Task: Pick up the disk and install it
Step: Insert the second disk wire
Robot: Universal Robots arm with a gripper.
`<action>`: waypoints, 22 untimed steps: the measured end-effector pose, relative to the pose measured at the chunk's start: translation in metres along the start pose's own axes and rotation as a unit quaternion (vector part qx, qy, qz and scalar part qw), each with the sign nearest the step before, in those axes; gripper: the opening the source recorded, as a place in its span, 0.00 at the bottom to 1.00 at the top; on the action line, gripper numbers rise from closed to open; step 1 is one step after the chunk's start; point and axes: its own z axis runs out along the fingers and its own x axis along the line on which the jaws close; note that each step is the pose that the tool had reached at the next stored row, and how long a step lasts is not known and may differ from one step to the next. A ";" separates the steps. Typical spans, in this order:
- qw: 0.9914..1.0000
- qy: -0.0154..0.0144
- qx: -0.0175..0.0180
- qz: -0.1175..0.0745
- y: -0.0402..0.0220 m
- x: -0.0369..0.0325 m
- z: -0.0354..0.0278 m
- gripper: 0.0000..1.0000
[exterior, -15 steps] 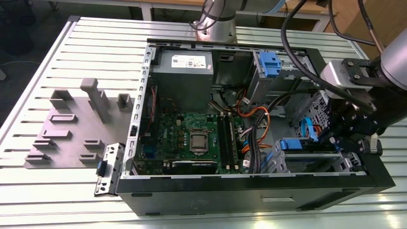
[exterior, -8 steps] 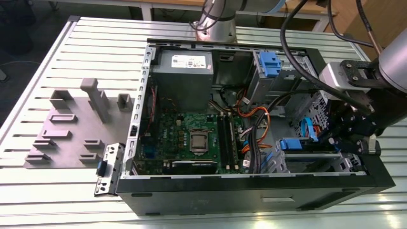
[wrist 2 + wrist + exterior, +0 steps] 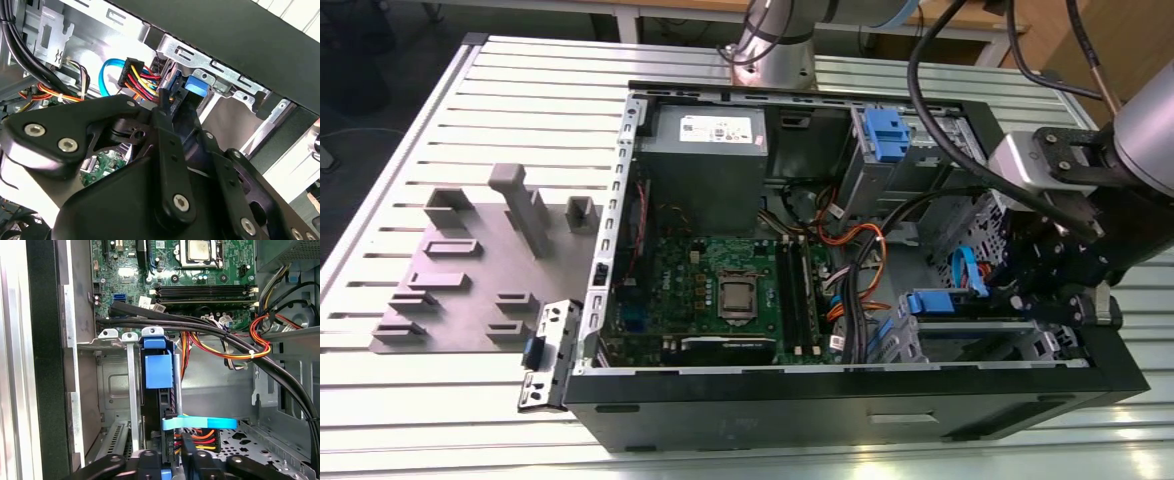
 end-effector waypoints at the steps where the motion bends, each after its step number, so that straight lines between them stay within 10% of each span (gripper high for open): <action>1: 1.000 0.000 0.000 0.000 0.0000 0.0000 -0.0001 0.31; 22: 1.000 0.000 0.000 0.000 -0.0006 -0.0026 -0.0333 0.31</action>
